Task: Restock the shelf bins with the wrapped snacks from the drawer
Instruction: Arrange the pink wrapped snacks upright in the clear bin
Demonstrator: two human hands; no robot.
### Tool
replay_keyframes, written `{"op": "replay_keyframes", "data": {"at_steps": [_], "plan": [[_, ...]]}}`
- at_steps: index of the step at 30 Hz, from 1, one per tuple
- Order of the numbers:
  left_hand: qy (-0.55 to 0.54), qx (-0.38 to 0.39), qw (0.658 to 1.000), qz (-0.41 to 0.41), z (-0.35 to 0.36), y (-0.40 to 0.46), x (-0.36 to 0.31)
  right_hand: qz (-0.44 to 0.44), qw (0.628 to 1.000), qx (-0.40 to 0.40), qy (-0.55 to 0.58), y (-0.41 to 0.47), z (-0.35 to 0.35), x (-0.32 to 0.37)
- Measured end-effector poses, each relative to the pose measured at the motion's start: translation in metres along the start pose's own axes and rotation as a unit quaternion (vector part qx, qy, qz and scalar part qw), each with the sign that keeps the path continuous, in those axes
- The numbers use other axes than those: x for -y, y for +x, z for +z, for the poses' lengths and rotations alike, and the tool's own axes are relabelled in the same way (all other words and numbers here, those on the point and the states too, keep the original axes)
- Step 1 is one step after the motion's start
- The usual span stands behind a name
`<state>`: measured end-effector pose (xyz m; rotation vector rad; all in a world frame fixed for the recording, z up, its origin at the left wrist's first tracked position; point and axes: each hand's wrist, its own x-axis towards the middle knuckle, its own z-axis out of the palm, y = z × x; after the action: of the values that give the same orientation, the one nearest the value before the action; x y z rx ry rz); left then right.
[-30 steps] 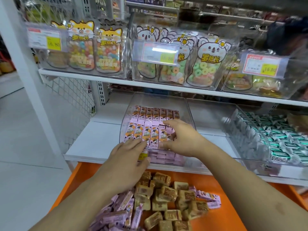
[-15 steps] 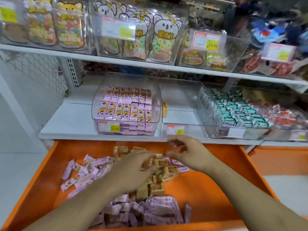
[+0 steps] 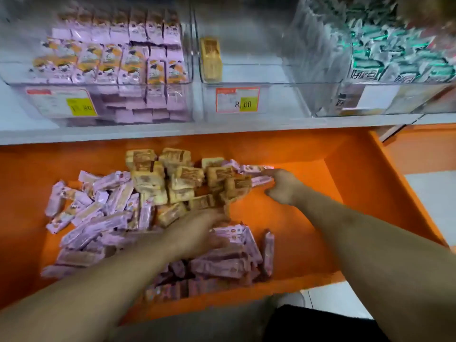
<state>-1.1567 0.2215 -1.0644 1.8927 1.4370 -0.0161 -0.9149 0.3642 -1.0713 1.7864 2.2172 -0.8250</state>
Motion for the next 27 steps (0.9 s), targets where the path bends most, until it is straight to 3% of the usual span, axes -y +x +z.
{"op": "replay_keyframes", "data": {"at_steps": [4,8,12,17,20,22,25,27], "plan": [[-0.011,0.048,0.999,0.015,0.012,0.014,0.008,-0.008,0.999,0.024,-0.041,0.043,0.022,-0.021],[0.004,0.070,0.997,-0.022,0.018,0.029,0.018,-0.011,0.991,0.034,-0.127,0.070,0.037,-0.031],[0.022,0.052,0.998,-0.032,0.028,0.039,0.028,0.006,0.988,-0.026,-0.154,0.079,0.049,-0.037],[0.000,0.041,0.998,-0.052,0.028,0.034,0.029,0.032,0.980,-0.016,-0.198,0.071,0.057,-0.046],[-0.014,0.010,0.997,-0.072,0.011,0.021,0.022,0.065,0.980,0.014,-0.188,0.060,0.035,-0.042],[-0.049,-0.002,0.995,-0.089,-0.006,0.011,0.015,0.081,0.981,0.079,-0.158,0.047,0.006,-0.031],[-0.115,-0.021,0.987,-0.112,-0.039,-0.010,0.002,0.051,0.972,0.169,-0.154,0.017,-0.036,-0.015],[-0.151,-0.042,0.981,-0.118,-0.060,-0.022,-0.008,0.021,0.978,0.164,-0.127,-0.001,-0.059,-0.003]]}}
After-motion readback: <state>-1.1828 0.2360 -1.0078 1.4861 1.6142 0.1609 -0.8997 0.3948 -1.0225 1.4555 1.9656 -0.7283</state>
